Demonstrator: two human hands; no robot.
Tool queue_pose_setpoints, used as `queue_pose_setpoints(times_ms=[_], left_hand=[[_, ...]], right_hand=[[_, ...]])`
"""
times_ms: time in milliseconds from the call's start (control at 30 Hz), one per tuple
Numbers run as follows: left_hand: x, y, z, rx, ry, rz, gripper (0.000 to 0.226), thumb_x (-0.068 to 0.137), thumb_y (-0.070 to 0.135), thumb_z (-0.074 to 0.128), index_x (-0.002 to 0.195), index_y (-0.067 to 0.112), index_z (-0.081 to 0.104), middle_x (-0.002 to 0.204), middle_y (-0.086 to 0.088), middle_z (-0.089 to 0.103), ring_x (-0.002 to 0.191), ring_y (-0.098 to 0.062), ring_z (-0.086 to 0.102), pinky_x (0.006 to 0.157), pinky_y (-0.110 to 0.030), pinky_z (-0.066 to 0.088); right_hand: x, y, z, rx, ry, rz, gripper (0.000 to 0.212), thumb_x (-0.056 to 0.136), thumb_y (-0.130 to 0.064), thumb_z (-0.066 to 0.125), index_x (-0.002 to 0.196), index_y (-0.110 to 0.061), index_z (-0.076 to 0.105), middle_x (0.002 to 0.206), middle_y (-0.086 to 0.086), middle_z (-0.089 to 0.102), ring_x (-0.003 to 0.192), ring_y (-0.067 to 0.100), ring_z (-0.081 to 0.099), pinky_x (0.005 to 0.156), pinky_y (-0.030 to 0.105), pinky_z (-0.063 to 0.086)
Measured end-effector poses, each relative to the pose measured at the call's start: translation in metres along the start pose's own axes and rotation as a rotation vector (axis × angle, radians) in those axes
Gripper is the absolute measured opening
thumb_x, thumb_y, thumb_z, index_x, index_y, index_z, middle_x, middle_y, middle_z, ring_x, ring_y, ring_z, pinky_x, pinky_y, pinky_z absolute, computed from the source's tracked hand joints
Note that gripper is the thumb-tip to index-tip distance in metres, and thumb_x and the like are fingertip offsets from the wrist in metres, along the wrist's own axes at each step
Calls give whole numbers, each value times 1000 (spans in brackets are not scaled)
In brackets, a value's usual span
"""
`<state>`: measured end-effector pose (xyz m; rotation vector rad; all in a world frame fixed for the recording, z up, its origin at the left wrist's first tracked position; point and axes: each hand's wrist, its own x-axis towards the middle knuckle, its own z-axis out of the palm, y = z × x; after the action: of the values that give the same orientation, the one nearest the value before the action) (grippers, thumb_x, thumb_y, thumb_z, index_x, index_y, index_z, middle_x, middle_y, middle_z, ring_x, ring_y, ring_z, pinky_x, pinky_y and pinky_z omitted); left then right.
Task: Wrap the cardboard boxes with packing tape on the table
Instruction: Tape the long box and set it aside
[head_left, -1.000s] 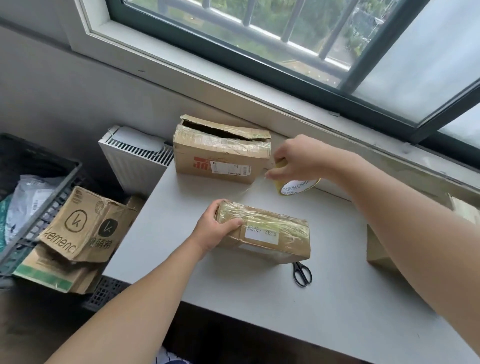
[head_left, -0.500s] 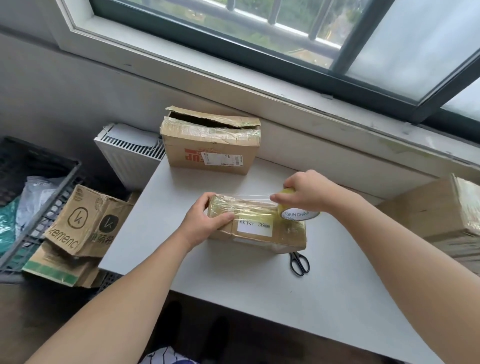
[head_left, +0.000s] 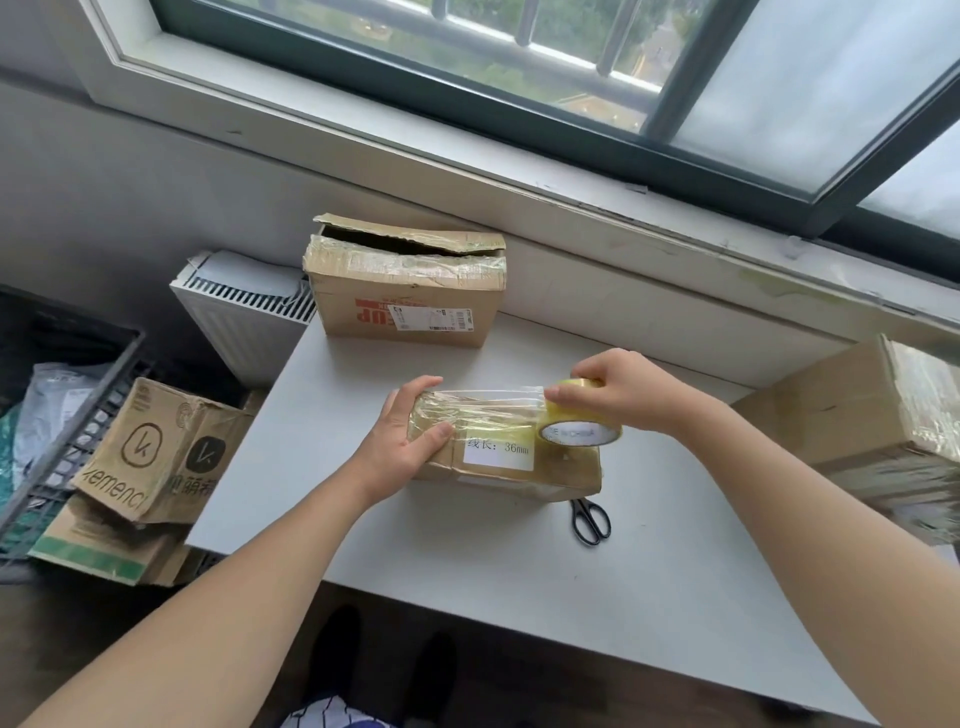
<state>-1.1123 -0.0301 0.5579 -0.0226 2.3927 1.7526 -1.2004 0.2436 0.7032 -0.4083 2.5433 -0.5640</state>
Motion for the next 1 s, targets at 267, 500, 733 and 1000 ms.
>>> queue_pose_setpoints(times_ms=[267, 500, 733, 1000], left_hand=[[2, -1, -2, 25, -28, 8, 46, 88, 54, 60, 125, 67, 37, 135, 5, 47, 122, 2, 49, 102, -24, 41], [4, -2, -3, 19, -39, -8, 50, 80, 69, 59, 126, 67, 38, 138, 1, 49, 126, -16, 54, 111, -39, 43], [4, 1, -2, 28, -45, -16, 44, 87, 56, 60, 123, 69, 38, 136, 2, 50, 123, -16, 55, 105, -33, 45], [7, -1, -4, 5, -63, -50, 49, 85, 61, 61, 129, 61, 39, 138, 0, 53, 121, -17, 60, 105, -39, 49]], right_hand=[[-11, 31, -22, -75, 70, 32, 56, 86, -56, 73, 56, -15, 49, 53, -3, 39, 50, 12, 36, 53, 32, 28], [-2, 55, -28, -152, 8, 63, 61, 88, -62, 66, 58, -14, 43, 55, -2, 35, 54, 16, 36, 56, 33, 28], [0, 86, 9, -170, 17, 154, 64, 85, -70, 64, 60, -13, 50, 56, 3, 43, 56, 20, 43, 55, 35, 27], [-2, 90, 18, -95, 44, 187, 64, 86, -70, 64, 61, -13, 49, 56, 3, 41, 55, 20, 40, 54, 34, 25]])
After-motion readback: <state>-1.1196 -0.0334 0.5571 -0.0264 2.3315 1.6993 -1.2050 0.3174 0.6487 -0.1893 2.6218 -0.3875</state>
